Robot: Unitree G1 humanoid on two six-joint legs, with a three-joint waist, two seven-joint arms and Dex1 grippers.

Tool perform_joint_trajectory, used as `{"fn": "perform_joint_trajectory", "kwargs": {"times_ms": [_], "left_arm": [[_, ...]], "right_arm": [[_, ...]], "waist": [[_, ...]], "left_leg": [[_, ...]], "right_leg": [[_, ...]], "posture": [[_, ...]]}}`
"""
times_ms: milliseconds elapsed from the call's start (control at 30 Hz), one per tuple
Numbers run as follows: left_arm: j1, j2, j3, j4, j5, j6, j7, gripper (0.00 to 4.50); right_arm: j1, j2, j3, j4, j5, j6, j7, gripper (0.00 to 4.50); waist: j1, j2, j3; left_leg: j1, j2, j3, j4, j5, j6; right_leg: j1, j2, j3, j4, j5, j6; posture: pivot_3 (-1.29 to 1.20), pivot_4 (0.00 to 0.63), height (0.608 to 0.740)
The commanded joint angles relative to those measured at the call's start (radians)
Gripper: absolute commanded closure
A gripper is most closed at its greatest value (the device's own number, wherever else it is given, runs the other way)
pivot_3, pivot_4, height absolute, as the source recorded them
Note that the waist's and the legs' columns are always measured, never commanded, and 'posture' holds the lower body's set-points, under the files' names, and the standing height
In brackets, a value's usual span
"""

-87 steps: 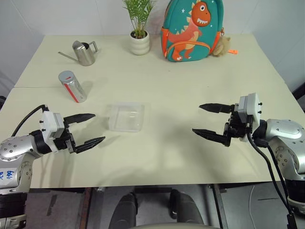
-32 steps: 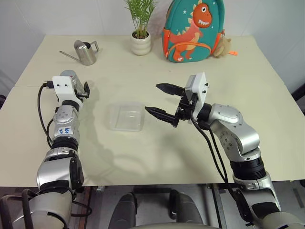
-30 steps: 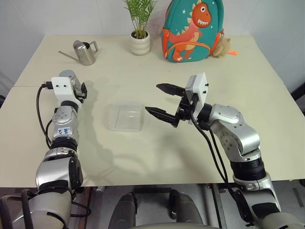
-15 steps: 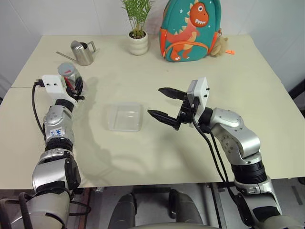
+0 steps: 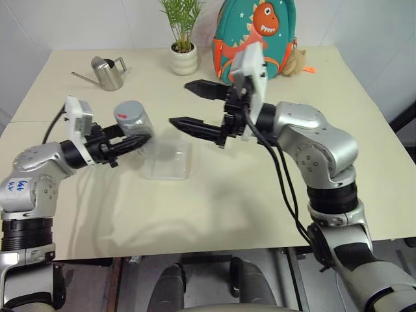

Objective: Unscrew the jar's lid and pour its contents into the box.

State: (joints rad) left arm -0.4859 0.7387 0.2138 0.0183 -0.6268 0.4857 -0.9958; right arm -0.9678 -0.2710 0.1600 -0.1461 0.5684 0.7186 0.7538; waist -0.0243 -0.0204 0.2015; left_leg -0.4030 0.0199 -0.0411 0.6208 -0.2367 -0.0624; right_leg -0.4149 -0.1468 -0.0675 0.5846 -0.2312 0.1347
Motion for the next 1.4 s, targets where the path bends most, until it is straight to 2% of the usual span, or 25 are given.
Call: {"fn": "perform_joint_trajectory", "kwargs": {"times_ms": [33,333,933,1033,1167,1333,1400], "left_arm": [[0.001,-0.021,-0.019,-0.069,-0.013,-0.006,-0.019,2.62],[-0.005,-0.066,-0.069,-0.105,-0.022,0.022,-0.049,2.62],[-0.036,-0.085,-0.105,-0.093,-0.001,0.009,-0.071,2.62],[-0.033,-0.085,-0.103,-0.097,-0.001,0.009,-0.071,2.62],[-0.035,-0.089,-0.101,-0.100,0.000,0.009,-0.068,2.62],[-0.043,-0.085,-0.118,-0.093,-0.020,0.015,-0.131,2.62],[-0.071,-0.088,-0.142,-0.072,-0.025,0.013,-0.190,2.62]], "right_arm": [[-0.048,0.034,0.025,0.028,-0.019,0.002,0.000,0.00],[-0.060,0.074,0.073,0.056,-0.043,0.018,0.018,0.00],[-0.039,0.053,0.083,0.053,-0.050,0.051,0.060,0.00],[-0.033,0.055,0.078,0.050,-0.047,0.050,0.062,0.62],[-0.022,0.057,0.074,0.049,-0.053,0.048,0.062,1.94],[-0.010,0.036,0.077,0.047,-0.029,0.039,0.134,1.95],[-0.016,-0.003,0.099,0.053,-0.010,0.004,0.270,1.95]], "waist": [[-0.001,0.000,0.000],[-0.002,0.000,0.000],[-0.002,0.000,0.000],[-0.002,0.000,0.000],[-0.002,0.000,0.000],[-0.002,0.000,0.000],[-0.002,0.000,0.000]], "left_leg": [[0.000,0.000,0.000,0.000,0.000,0.000],[-0.001,0.000,0.000,0.000,0.000,0.001],[-0.001,0.000,0.000,0.000,-0.001,0.001],[-0.001,0.000,0.000,0.000,-0.001,0.001],[-0.001,0.000,0.000,0.000,-0.001,0.001],[-0.001,0.000,0.000,0.000,-0.001,0.001],[-0.001,0.000,0.000,0.000,-0.001,0.001]], "right_leg": [[0.000,0.000,0.000,0.000,0.000,0.000],[-0.001,0.001,0.001,0.000,0.000,0.000],[-0.001,0.001,0.001,0.000,0.000,0.000],[-0.001,0.001,0.001,0.000,0.000,0.000],[-0.001,0.001,0.001,0.000,0.000,0.000],[-0.001,0.001,0.001,0.000,0.000,0.000],[-0.001,0.001,0.001,0.000,0.000,0.000]], "posture": [[0.00,0.150,0.740],[0.00,0.150,0.740],[0.00,0.150,0.740],[0.00,0.150,0.740],[0.00,0.150,0.740],[0.00,0.150,0.740],[0.00,0.150,0.740]]}}
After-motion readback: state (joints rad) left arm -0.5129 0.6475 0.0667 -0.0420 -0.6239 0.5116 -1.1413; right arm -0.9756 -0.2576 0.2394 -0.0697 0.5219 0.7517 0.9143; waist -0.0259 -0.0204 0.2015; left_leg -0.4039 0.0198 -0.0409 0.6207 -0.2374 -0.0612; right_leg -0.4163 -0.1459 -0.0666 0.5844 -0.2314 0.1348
